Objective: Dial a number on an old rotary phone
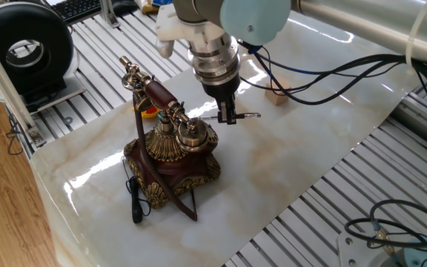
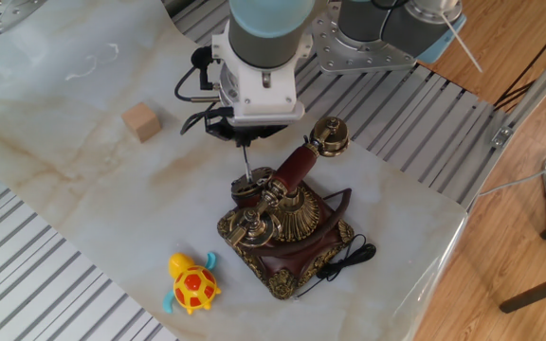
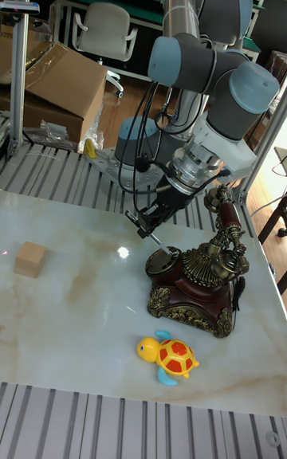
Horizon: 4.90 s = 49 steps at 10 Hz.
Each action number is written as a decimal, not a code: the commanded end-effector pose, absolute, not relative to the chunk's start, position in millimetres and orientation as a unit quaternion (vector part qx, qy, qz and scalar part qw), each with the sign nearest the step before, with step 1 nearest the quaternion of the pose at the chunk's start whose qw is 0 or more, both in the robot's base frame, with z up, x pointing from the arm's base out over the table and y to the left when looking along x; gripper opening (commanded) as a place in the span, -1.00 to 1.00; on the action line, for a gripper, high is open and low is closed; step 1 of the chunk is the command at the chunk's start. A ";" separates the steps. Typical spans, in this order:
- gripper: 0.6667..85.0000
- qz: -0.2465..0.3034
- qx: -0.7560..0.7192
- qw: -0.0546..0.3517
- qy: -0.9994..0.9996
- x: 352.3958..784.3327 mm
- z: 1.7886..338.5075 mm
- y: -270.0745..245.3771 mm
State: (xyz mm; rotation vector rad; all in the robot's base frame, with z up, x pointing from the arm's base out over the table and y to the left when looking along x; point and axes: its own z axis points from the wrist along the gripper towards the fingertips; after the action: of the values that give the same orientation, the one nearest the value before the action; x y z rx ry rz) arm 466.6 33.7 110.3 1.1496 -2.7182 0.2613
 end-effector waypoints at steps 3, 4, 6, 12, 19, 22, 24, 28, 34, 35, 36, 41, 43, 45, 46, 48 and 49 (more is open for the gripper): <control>-0.98 0.087 0.390 0.090 -0.912 467.7 107.9 36.2; -0.98 0.089 0.390 0.091 -0.912 466.5 107.3 35.9; -0.98 0.090 0.389 0.090 -0.912 465.4 104.4 38.5; -0.98 0.091 0.398 0.086 -0.909 467.4 98.8 42.4; -0.98 0.066 0.430 0.071 -0.897 497.0 72.7 43.5; -0.98 0.070 0.439 0.066 -0.894 504.3 59.1 43.2; -0.98 0.070 0.440 0.068 -0.893 503.5 58.2 42.2; -0.98 0.060 0.444 0.060 -0.892 498.7 54.2 42.0; -0.98 0.058 0.456 0.047 -0.887 490.4 68.9 30.1; -0.98 0.065 0.455 0.049 -0.887 490.6 74.1 29.8; -0.98 0.068 0.454 0.053 -0.887 489.6 79.6 30.1; -0.98 0.080 0.398 0.056 -0.912 475.7 115.3 28.7; -0.98 0.085 0.365 0.048 -0.926 474.0 127.5 30.3; -0.98 0.096 0.326 0.018 -0.940 486.9 145.4 38.2; -0.98 0.099 0.321 0.016 -0.942 491.9 147.0 42.4; -0.98 0.093 0.322 0.006 -0.942 505.5 145.0 54.9; -0.98 0.075 0.318 -0.005 -0.945 510.2 142.0 68.0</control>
State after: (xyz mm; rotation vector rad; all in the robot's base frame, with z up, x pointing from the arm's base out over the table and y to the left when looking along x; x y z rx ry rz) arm 497.6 46.3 139.6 1.0398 -2.9142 0.2977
